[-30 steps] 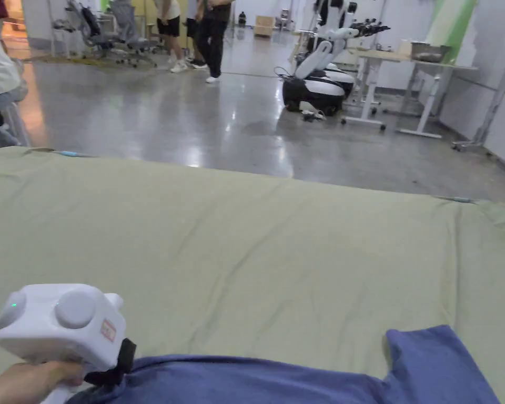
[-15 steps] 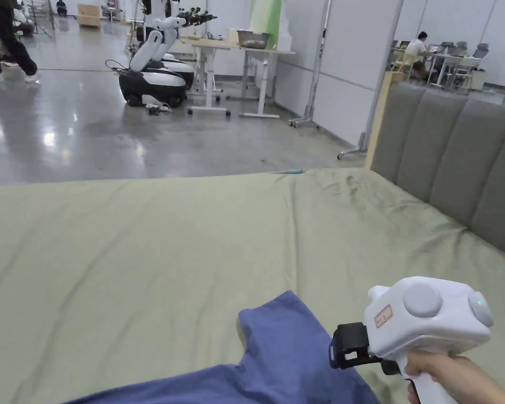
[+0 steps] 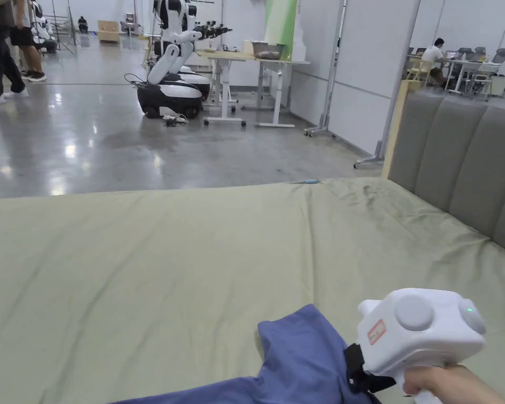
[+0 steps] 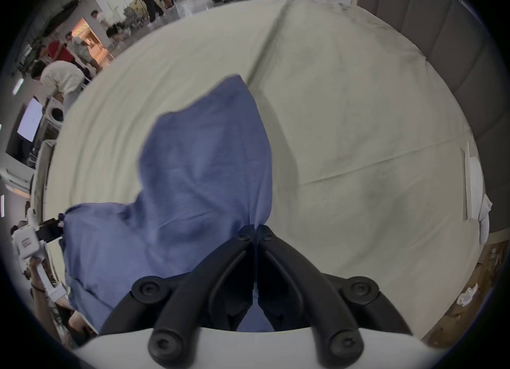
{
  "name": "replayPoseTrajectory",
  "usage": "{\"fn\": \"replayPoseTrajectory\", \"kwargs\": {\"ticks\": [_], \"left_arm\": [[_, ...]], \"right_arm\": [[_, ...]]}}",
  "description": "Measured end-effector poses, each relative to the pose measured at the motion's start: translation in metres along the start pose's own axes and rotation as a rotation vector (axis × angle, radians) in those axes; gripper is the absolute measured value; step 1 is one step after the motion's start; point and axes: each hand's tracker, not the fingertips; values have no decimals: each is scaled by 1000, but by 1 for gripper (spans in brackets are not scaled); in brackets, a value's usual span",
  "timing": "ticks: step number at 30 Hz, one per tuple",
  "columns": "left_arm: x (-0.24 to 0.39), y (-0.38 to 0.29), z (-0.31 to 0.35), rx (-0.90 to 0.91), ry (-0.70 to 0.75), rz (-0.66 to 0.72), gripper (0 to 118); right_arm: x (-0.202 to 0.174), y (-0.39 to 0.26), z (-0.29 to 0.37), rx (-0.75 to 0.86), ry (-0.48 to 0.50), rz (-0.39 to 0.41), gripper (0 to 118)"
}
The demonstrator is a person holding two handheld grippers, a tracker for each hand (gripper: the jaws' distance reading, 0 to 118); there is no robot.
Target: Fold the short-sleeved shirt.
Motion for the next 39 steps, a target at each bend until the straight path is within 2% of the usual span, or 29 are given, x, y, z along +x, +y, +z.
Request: {"fn": "replayPoseTrajectory", "kwargs": {"ticks": [2, 4, 6, 8, 14, 20, 24, 26, 27, 32, 34, 35, 36, 37, 38, 39], "left_arm": [[-7, -4, 25, 36, -74, 44, 6], [-8, -11, 56, 90, -79, -8, 6], [-10, -22, 90, 134, -103, -51, 6], [-17, -36, 119, 159, -153, -23, 6], [-50, -100, 172, 185, -156, 36, 6], [-79, -169, 150, 76, -135, 134, 6], [-79, -194, 100, -58, -36, 94, 6], [-79, -201, 93, 11, -51, 93, 5], [-80, -200, 96, 35, -58, 103, 5], [-74, -211, 97, 97, -34, 87, 7], [-77, -220, 101, 175, -76, 102, 19], [-80, -223, 104, 186, -131, 154, 32], [-85, -224, 112, 193, -206, 225, 58], [-88, -226, 121, 203, -248, 302, 78], [-93, -226, 134, 218, -269, 361, 84], [-97, -227, 149, 236, -244, 379, 84]], "right_arm": [[1, -8, 29, 62, 26, 42, 3], [2, -19, 62, 112, 66, 45, 3], [5, -35, 98, 151, 112, 31, 3], [11, -57, 128, 195, 135, 11, 3], [20, -146, 187, 235, 141, -13, 3], [42, -215, 159, 80, 59, -58, 3], [32, -238, 109, -13, -80, 26, 3], [28, -244, 86, -30, -110, 41, 3], [24, -247, 79, 9, -105, 64, 3], [4, -254, 75, 48, -210, 182, 6], [8, -256, 76, 67, -200, 193, 12], [11, -256, 79, 76, -180, 178, 21], [15, -254, 86, 88, -136, 132, 41], [22, -252, 97, 102, -115, 57, 62], [28, -250, 111, 134, -107, -10, 75], [33, -251, 125, 186, -112, -32, 76]]}}
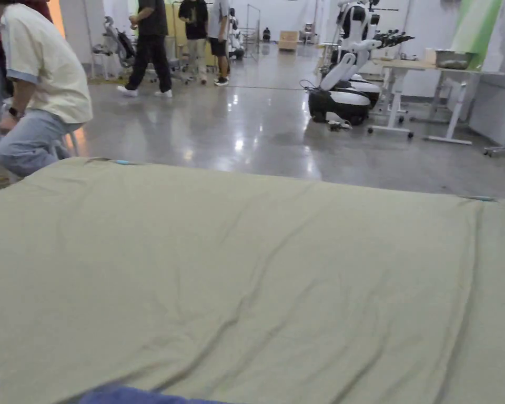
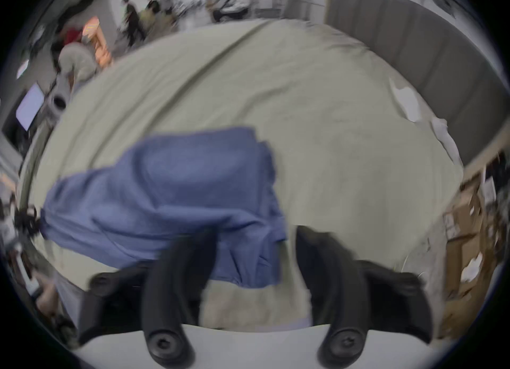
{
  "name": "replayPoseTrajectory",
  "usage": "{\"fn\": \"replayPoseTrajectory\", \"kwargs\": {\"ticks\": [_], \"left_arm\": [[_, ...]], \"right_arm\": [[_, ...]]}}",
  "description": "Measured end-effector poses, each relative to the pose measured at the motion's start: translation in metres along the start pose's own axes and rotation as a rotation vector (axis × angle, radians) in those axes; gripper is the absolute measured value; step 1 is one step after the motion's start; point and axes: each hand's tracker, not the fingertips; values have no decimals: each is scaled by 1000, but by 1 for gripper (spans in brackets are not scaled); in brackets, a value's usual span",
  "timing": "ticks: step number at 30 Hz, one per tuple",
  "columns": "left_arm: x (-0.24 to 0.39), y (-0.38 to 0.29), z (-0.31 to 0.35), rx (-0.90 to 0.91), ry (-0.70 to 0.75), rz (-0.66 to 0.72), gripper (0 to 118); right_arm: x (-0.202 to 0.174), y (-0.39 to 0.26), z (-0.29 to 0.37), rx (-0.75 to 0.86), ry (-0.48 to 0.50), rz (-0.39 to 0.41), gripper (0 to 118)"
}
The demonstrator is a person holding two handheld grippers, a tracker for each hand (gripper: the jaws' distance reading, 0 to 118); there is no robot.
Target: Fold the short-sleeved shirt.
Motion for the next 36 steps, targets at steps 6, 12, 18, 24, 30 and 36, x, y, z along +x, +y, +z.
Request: {"fn": "replayPoseTrajectory", "kwargs": {"ticks": [6, 12, 18, 24, 30, 36], "left_arm": [[0, 11, 55, 46, 189, -94, 1], [-32, 11, 27, -27, 47, 46, 1], [-60, 37, -4, -61, -19, 89, 79], [-70, 41, -43, -243, -285, 140, 97], [-67, 45, -77, -279, -381, 190, 97], [-50, 28, -111, -366, -403, 212, 64]], "right_arm": [[6, -10, 57, 61, 14, 5, 45], [-22, -28, 51, -22, 270, -40, 2], [-49, -23, 57, -43, 226, 27, 2], [-73, -18, 72, -50, 200, 54, 2], [-86, -15, 79, -61, 203, 117, 2], [-94, -12, 77, -83, 253, 148, 2]]}}
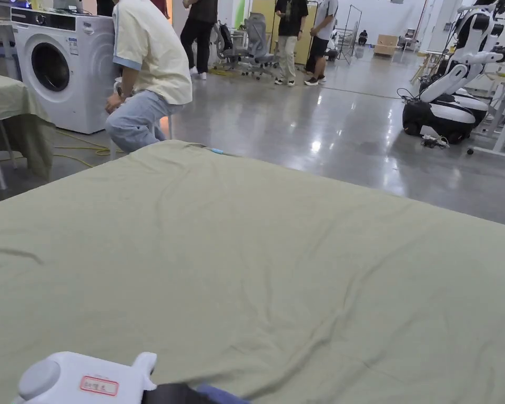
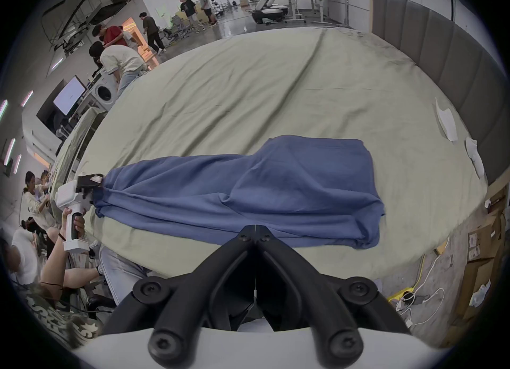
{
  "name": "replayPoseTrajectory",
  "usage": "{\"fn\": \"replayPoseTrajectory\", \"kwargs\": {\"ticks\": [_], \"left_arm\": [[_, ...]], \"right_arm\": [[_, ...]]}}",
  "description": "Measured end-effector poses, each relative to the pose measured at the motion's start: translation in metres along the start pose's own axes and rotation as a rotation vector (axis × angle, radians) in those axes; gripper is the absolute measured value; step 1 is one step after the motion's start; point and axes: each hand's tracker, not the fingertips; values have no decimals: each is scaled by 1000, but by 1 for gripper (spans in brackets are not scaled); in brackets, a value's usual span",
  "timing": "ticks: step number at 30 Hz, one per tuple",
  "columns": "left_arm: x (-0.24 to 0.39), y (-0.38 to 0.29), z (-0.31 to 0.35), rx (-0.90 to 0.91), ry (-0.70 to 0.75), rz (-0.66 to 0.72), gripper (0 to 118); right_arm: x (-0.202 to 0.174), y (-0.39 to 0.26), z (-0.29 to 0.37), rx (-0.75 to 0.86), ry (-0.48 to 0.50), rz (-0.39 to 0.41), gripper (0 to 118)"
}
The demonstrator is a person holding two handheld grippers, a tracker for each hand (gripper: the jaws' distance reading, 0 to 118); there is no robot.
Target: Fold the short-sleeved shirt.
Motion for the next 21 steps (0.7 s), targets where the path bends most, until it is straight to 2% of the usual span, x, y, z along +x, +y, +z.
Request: {"fn": "replayPoseTrajectory", "kwargs": {"ticks": [1, 2, 7, 9, 11, 15, 21], "left_arm": [[-3, -5, -9, -19, 15, 53, 30], [-8, -11, -19, -51, 23, 107, 13], [-10, -24, -4, 72, -267, 182, 13], [-16, -31, 9, 133, -431, 258, 13], [-14, -38, 21, 190, -522, 269, 13], [3, -46, 43, 251, -583, 214, 13], [33, -47, 91, 354, -533, 69, 13]], "right_arm": [[0, 0, 0, -2, 2, 5, 2], [0, 0, 0, -3, 7, 9, 2], [7, -4, 8, 3, -1, 3, 2], [12, -5, 12, 10, -16, -13, 2], [12, -4, 10, 21, -37, -40, 2], [19, 15, -13, 41, -63, -76, 2], [13, 17, -6, 59, -53, -92, 3]]}}
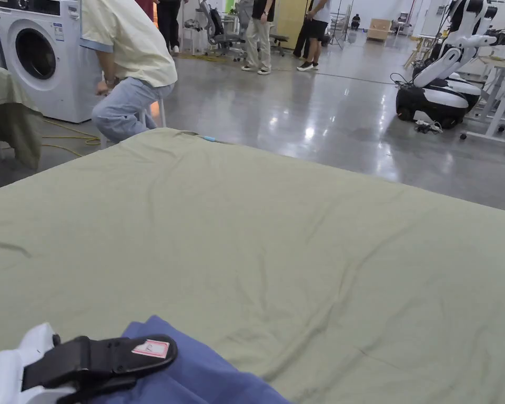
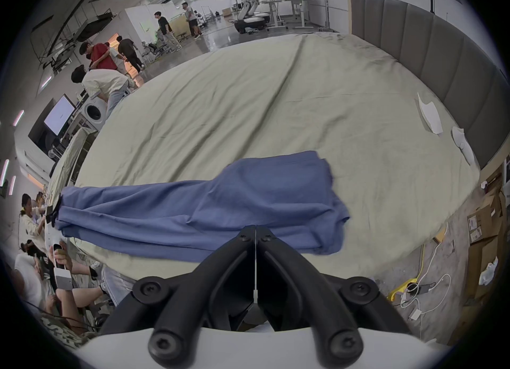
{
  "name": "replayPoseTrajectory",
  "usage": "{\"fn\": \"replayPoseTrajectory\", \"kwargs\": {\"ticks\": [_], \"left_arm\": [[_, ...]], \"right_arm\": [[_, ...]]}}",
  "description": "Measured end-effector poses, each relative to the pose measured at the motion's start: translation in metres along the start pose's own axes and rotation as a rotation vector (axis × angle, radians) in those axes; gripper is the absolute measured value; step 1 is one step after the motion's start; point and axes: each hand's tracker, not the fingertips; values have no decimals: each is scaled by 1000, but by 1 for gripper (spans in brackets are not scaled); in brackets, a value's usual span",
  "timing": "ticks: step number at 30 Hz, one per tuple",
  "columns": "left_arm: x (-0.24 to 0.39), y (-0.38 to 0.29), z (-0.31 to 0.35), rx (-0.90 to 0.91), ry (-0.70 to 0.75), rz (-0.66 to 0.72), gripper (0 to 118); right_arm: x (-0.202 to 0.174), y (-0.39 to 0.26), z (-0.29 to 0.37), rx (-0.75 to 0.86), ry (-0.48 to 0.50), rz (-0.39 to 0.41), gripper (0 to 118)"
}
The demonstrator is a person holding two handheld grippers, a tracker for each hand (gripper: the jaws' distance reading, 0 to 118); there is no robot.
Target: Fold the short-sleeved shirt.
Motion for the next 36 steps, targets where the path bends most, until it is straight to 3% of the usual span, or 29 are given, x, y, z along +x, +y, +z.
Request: {"fn": "replayPoseTrajectory", "kwargs": {"ticks": [3, 5, 8, 14, 20, 25, 26, 27, 29, 30, 35, 36], "left_arm": [[13, 5, 14, 14, 70, -25, 13], [21, 8, 24, 46, 232, -72, 13], [28, 12, 35, 121, 319, -79, 13], [42, -12, -21, 15, 572, -207, 13], [2, -57, -119, -239, 509, -164, 13], [-37, -95, -185, -435, 544, -181, 13], [-40, -105, -194, -451, 523, -167, 17], [-44, -112, -203, -453, 514, -141, 34], [-48, -121, -216, -449, 477, -87, 91], [-49, -126, -223, -451, 445, -65, 98], [-32, -120, -225, -491, 333, -2, 94], [-25, -115, -218, -512, 347, -20, 74]], "right_arm": [[14, -1, -3, 6, 17, -13, 3], [16, -2, -2, 12, 29, -22, 4], [18, -3, -2, 11, 33, -22, 4], [20, -6, -4, 8, 34, -16, 4], [24, -9, -2, 22, 57, -19, 4], [25, -23, 2, 15, 55, -52, 4], [24, -28, 4, 16, 52, -59, 4], [25, -31, 5, 16, 48, -67, 4], [26, -33, 6, 16, 44, -84, 4], [26, -33, 7, 17, 42, -92, 4], [38, -39, 9, 17, 39, -112, 4], [39, -40, 10, 17, 37, -114, 4]]}}
